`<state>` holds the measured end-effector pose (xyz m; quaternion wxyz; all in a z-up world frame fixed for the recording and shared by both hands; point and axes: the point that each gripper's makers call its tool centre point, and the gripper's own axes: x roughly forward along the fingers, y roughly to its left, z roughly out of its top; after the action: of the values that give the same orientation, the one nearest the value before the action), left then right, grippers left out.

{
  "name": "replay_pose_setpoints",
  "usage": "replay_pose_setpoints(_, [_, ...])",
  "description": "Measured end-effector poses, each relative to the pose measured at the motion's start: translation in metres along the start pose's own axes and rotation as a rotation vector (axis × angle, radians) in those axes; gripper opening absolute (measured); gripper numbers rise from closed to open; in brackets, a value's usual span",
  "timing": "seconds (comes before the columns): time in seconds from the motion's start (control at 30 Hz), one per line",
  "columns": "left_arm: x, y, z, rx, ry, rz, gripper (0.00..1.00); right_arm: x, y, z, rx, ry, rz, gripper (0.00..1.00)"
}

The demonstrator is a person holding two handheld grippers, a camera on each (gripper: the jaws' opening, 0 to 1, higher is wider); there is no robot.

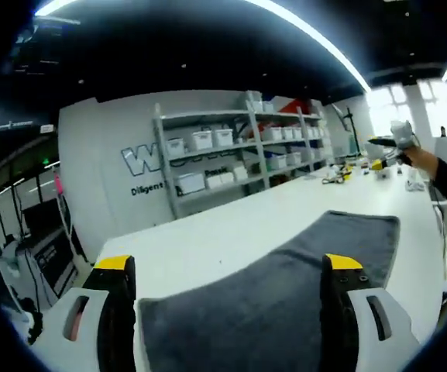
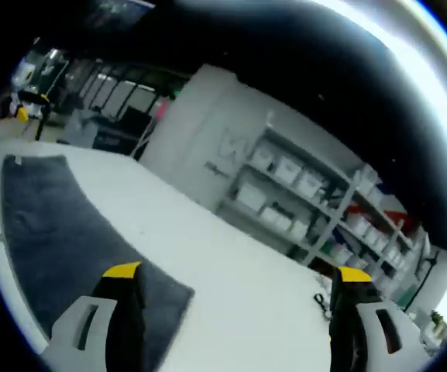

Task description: Open the folded towel by lifting each exposed corner and separating the folded layers until the towel lies flat within the target outline without major curled edges

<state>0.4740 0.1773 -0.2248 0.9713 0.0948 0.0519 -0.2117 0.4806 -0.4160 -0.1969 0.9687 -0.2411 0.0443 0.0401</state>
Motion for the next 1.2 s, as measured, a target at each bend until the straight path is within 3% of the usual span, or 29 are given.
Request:
replay_pose_setpoints(0.1, [-0.018, 0.020, -0.018, 0.000, 0.037, 0.028, 0.96, -0.018, 0.010, -0.013, 0.121, -0.002, 0.021, 1.00])
replay_pose_setpoints(0.23, [-0.043, 0.038, -0.033, -0.033, 0.038, 0.048, 0.96, -0.036, 0.022, -0.046, 0.253, 0.053, 0.060, 1.00])
replay_pose_setpoints(0.37, [-0.060, 0.045, -0.048, -0.049, 0.065, 0.051, 0.96, -0.053, 0.033, -0.067, 0.279, 0.077, 0.061, 1.00])
replay_pose_setpoints(0.53, [-0.068, 0.047, -0.063, -0.032, 0.111, 0.052, 0.94, -0.063, 0.043, -0.079, 0.279, 0.093, 0.057, 1.00])
replay_pose_setpoints(0.7, [-0.055, 0.051, -0.073, -0.091, 0.134, 0.043, 0.92, -0.058, 0.044, -0.084, 0.252, 0.110, 0.029, 1.00])
replay_pose_setpoints(0.83, [-0.040, 0.060, -0.079, -0.070, 0.175, 0.065, 0.91, -0.046, 0.042, -0.089, 0.235, 0.126, 0.025, 1.00])
replay_pose_setpoints(0.93, [-0.024, 0.067, -0.085, -0.076, 0.198, 0.069, 0.91, -0.035, 0.042, -0.096, 0.223, 0.165, 0.041, 1.00])
replay_pose_setpoints(1.13, [0.004, 0.071, -0.102, -0.083, 0.256, 0.046, 0.84, -0.010, 0.045, -0.096, 0.227, 0.151, 0.084, 0.99])
replay_pose_setpoints(1.2, [0.015, 0.077, -0.104, -0.094, 0.260, 0.047, 0.84, 0.001, 0.049, -0.102, 0.208, 0.186, 0.107, 0.98])
